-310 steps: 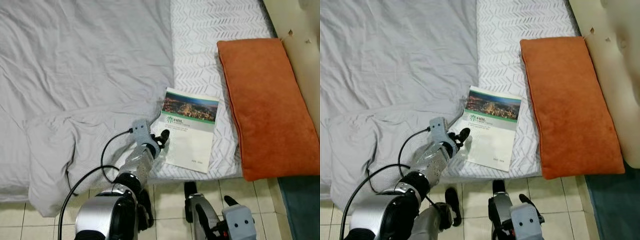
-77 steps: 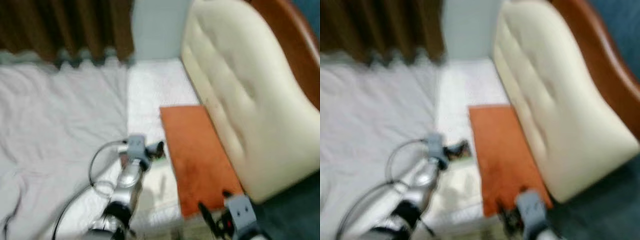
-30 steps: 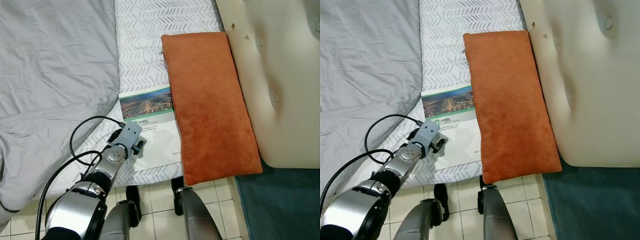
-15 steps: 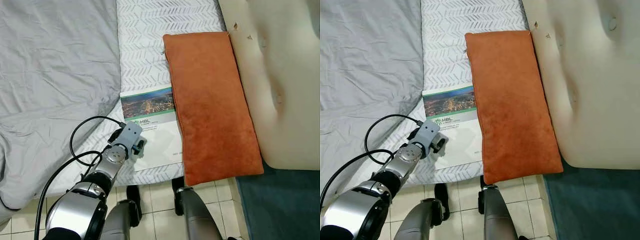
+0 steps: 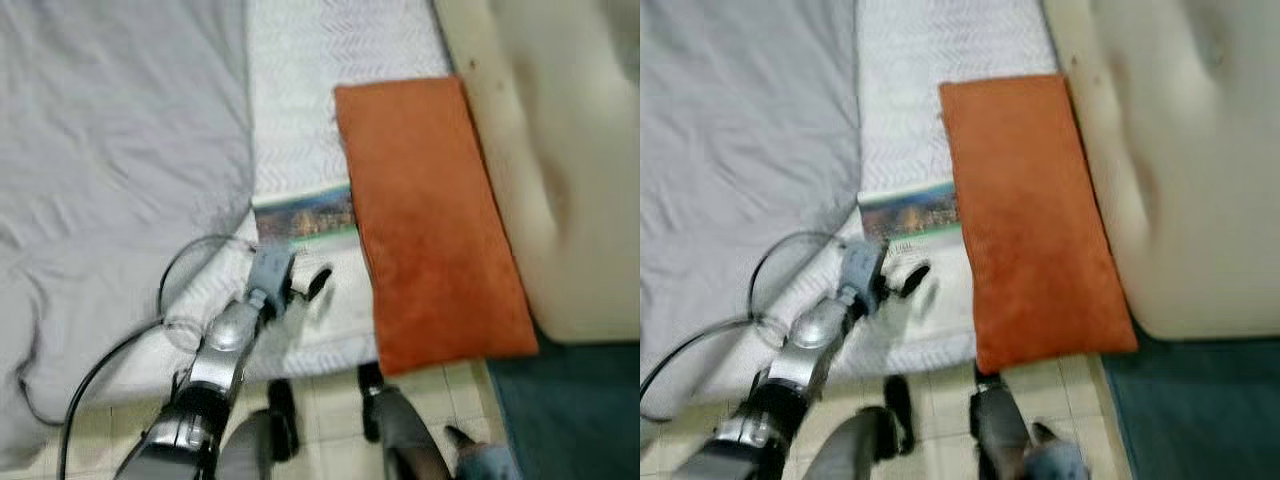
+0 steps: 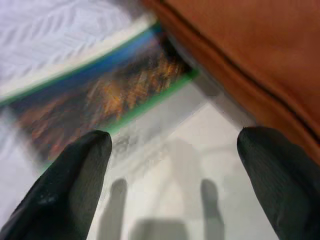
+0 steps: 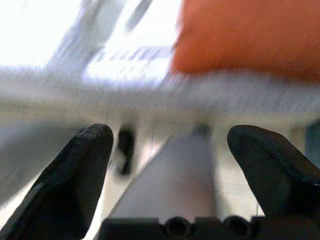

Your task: Clean up the room

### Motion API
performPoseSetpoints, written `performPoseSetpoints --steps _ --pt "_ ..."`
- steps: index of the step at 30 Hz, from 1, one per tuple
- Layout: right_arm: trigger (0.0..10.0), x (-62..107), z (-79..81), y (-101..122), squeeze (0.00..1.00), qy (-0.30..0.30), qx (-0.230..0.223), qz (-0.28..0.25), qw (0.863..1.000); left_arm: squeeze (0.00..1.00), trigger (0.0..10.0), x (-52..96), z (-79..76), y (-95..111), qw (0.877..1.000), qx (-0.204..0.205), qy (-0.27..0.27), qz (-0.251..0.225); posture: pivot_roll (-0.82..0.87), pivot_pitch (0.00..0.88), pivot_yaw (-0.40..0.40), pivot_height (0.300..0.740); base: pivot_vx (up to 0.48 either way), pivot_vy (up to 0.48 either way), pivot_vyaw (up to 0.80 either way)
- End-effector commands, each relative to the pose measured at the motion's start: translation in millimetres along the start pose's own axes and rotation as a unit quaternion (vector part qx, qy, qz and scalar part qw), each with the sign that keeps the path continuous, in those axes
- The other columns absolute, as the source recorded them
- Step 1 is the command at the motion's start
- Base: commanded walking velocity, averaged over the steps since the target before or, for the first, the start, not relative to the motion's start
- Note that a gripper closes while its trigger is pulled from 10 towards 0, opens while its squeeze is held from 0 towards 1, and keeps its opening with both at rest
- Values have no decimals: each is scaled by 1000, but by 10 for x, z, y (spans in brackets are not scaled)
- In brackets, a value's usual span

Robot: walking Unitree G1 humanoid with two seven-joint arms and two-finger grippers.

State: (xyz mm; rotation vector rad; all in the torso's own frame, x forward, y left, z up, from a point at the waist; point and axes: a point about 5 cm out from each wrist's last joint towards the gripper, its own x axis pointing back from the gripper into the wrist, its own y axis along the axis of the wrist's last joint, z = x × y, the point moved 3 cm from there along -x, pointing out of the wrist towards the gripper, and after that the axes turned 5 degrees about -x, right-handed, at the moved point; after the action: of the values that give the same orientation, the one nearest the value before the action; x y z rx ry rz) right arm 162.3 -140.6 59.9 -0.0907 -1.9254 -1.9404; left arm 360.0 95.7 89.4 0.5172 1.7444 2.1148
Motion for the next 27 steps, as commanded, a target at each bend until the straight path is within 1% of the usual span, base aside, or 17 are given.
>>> performPoseSetpoints --steps 1,2,3,4,5,6,7,12,14,15,17,19,20,22,23,24,27 --pt "10000 -48 -108 -111 0 -21 -20 14 999 0 10000 158 21 -122 1000 12 17 16 -124 221 70 740 0 0 0" --pt "10000 -48 -108 -111 0 -21 -20 14 999 0 10000 158 21 -122 1000 12 17 16 -124 221 70 740 0 0 0" --pt "10000 -237 -222 -5 0 -36 -29 -16 999 0 10000 343 30 -159 999 19 48 14 -87 161 61 740 0 0 0" --pt "10000 -237 -222 -5 0 -36 -29 -16 999 0 10000 343 30 -159 999 19 48 14 -87 161 61 740 0 0 0" --pt "10000 -581 -395 195 0 -59 -40 -67 995 0 10000 561 107 -198 988 47 145 4 -19 39 48 740 0 0 0" --pt "10000 -581 -395 195 0 -59 -40 -67 995 0 10000 561 107 -198 988 47 145 4 -19 39 48 740 0 0 0" --pt "10000 -715 -460 312 0 -69 -46 -93 992 0 10000 636 134 -222 980 74 186 0 -6 9 47 740 0 0 0" --pt "10000 -898 -570 508 0 -90 -60 -133 985 0 10000 678 145 -235 974 75 212 -8 18 0 47 740 0 0 0" --pt "10000 -1035 -642 646 0 -106 -72 -163 978 0 10000 592 206 -180 980 55 191 -17 21 0 61 740 0 0 0" --pt "10000 -1035 -642 646 0 -106 -72 -163 978 0 10000 592 206 -180 980 55 191 -17 21 0 61 740 0 0 0" --pt "10000 -1128 -667 803 0 -114 -54 -194 973 0 10000 514 295 -184 983 36 178 -7 9 0 55 740 0 0 0" --pt "10000 -1130 -686 873 0 -121 -32 -210 970 0 10000 523 326 -184 982 39 183 -2 10 0 50 740 0 0 0" --pt "10000 -1095 -750 912 0 -144 -2 -225 964 0 10000 548 327 -175 981 54 187 -1 12 0 45 740 0 0 0" --pt "10000 -974 -886 901 0 -185 26 -242 952 0 10000 619 325 -133 980 58 192 -7 14 0 42 740 0 0 0" --pt "10000 -849 -1001 834 0 -216 15 -241 946 0 10000 713 329 -95 978 62 197 -16 14 0 35 740 0 0 0" --pt "10000 -849 -1001 834 0 -216 15 -241 946 0 10000 713 329 -95 978 62 197 -16 14 0 35 740 0 0 0" --pt "10000 -728 -1049 712 0 -210 -25 -231 950 0 10000 866 319 -52 975 71 209 -29 6 0 36 740 0 0 0"
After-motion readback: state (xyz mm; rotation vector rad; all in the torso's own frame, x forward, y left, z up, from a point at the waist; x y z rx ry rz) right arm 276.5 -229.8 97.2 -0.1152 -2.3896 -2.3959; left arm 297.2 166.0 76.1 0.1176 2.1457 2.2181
